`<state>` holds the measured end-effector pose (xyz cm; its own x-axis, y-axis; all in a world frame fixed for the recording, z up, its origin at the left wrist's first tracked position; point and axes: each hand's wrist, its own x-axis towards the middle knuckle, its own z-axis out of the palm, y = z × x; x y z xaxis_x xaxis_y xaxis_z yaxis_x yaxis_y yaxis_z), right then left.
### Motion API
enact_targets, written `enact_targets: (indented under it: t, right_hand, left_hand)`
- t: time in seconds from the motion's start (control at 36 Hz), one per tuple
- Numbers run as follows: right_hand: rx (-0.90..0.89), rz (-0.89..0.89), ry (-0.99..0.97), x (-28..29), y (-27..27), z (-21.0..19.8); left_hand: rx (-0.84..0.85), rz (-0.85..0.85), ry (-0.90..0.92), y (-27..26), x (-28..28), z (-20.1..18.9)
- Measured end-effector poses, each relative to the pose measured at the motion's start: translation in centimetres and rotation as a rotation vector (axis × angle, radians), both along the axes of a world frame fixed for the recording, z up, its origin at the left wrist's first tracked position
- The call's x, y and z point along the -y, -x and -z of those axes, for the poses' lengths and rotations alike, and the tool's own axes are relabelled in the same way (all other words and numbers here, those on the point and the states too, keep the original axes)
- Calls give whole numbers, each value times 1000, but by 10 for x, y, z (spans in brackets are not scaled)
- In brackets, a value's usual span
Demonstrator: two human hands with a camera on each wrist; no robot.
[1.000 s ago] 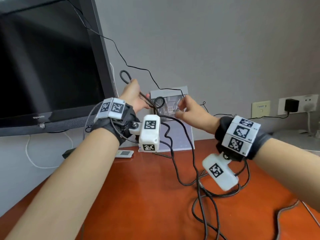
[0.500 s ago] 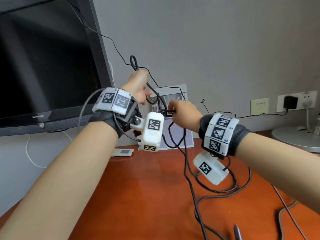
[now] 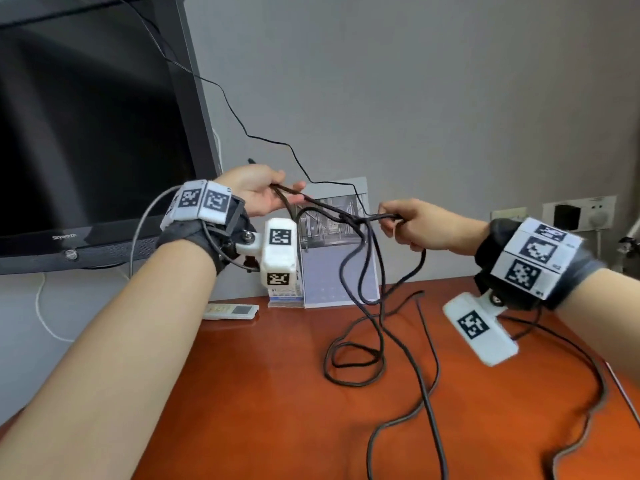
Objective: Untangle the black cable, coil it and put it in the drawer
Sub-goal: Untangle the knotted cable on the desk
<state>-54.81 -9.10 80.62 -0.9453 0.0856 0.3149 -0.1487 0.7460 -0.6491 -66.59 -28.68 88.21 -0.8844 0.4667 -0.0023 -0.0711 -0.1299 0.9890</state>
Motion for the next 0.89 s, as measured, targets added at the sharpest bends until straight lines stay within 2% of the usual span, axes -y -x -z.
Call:
enact_targets:
  t: [0.08, 0.17, 0.22, 0.28, 0.39, 0.44, 0.53, 0.61, 0.69, 0.81, 0.89]
  right_hand:
    - [22, 19, 8, 1, -7, -8]
    - [-178, 0, 120, 15, -13, -20]
    - [-233, 25, 101, 27, -13, -23]
    - [-213, 110, -6, 36, -11, -21]
    - [-269, 311, -365, 42, -9, -15]
    - [-306, 290, -361, 39, -11, -13]
    - [-346, 231, -165, 27, -12, -12]
    - [-361, 273, 151, 13, -7, -10]
    - [-347, 282, 458, 13, -6, -7]
    - [-366, 12, 783, 26, -14, -1]
    - [-341, -139, 885, 23, -13, 6]
  left_hand:
    - [7, 100, 32, -17, -14, -3]
    - [32, 157, -23, -29, -29, -9]
    - [34, 152, -88, -32, -37, -15]
    - [12, 133, -122, -33, -44, -20]
    - [-17, 94, -164, -35, -50, -23]
    - [-24, 39, -221, -29, -50, -20]
    - [-24, -51, -221, -18, -43, -13]
    - [9, -46, -156, -15, -33, 3]
    - [62, -53, -172, -13, -30, 19]
    - [138, -59, -284, -7, -21, 35]
    - [190, -72, -319, -4, -17, 43]
